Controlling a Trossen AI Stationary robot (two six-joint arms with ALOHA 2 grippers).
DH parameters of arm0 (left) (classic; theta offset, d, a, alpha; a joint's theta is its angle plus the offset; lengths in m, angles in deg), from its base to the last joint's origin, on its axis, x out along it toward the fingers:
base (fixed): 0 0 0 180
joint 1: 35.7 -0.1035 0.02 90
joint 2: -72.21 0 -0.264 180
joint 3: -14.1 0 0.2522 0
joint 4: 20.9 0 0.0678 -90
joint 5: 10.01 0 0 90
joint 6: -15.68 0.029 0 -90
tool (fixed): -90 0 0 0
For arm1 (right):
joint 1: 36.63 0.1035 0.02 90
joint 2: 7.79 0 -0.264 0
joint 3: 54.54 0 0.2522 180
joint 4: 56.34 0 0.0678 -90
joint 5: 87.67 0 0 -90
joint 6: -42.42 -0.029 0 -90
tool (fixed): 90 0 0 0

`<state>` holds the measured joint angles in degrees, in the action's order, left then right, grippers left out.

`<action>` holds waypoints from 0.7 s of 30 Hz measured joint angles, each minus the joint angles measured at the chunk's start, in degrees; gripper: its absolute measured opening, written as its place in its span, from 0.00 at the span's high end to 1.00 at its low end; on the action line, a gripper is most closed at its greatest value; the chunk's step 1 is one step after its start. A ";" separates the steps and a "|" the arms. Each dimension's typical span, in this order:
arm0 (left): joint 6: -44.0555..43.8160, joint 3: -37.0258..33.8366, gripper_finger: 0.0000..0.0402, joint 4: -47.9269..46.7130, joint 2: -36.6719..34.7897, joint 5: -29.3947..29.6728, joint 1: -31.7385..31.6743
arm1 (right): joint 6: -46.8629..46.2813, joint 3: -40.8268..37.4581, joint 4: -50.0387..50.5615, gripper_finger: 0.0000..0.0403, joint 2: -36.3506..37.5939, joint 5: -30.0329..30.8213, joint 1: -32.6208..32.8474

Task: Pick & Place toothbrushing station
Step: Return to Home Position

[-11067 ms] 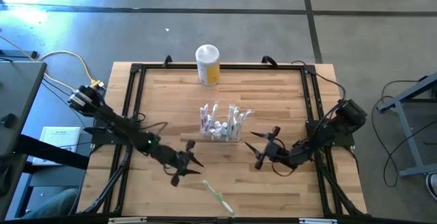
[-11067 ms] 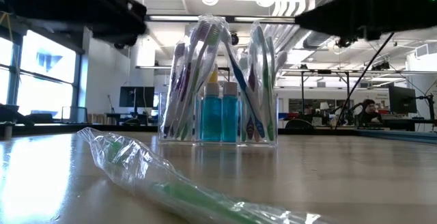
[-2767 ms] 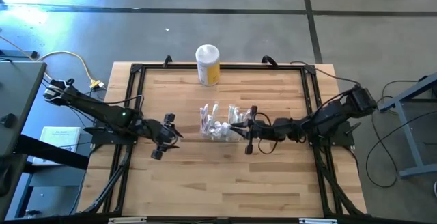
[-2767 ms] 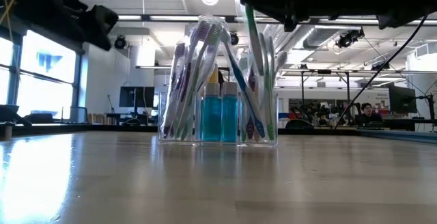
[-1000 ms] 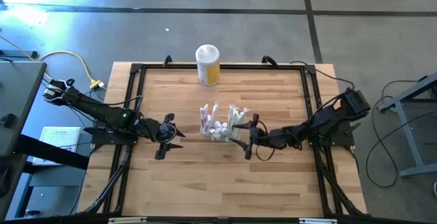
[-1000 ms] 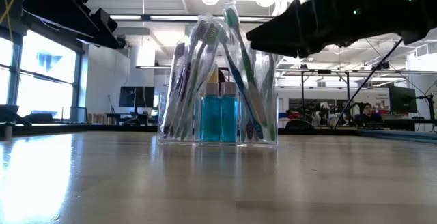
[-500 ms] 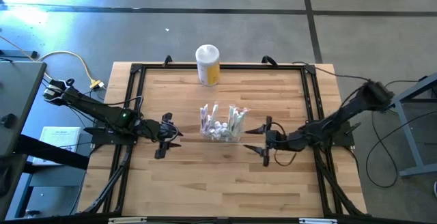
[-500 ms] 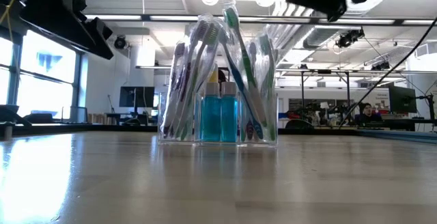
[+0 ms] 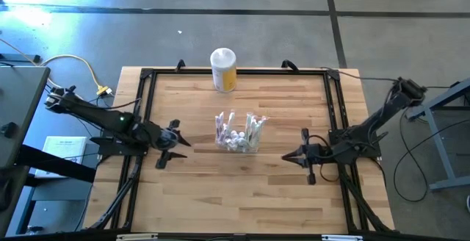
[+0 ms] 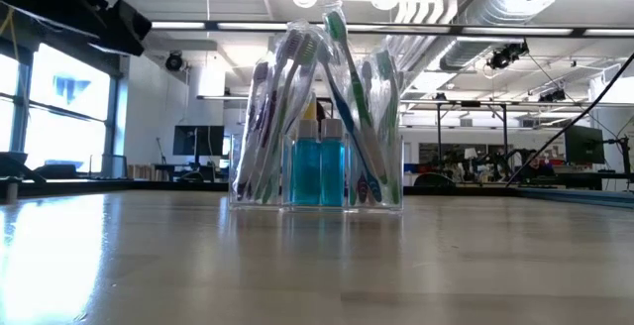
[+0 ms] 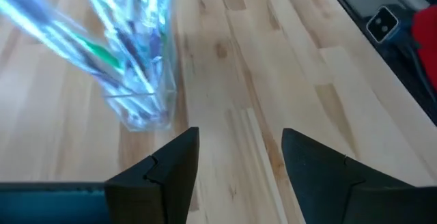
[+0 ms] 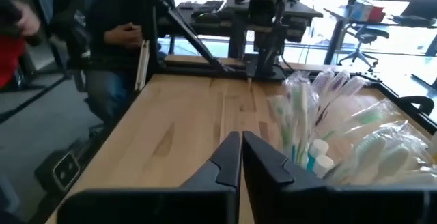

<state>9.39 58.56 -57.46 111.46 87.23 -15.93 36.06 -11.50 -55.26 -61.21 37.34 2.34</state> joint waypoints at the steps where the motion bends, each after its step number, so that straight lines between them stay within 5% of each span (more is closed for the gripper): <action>1: 0.00 0.00 0.50 -0.90 -1.36 0.45 0.00 | 0.23 0.00 0.52 0.99 0.32 0.50 0.73; 7: 1.89 -1.47 0.62 -1.84 -8.08 0.48 0.11 | -1.14 0.00 7.03 0.99 2.95 3.58 4.22; 12: 3.76 -10.94 0.77 7.18 -16.08 0.34 0.11 | -5.48 -0.70 10.12 0.99 3.66 3.57 5.50; 21: 3.18 -21.98 0.97 14.40 -28.61 1.47 0.11 | -1.65 -12.20 -8.97 0.99 5.57 -0.67 3.79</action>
<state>12.57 36.57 -43.05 82.85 88.70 -15.82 34.42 -23.70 -64.23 -55.64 36.68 6.13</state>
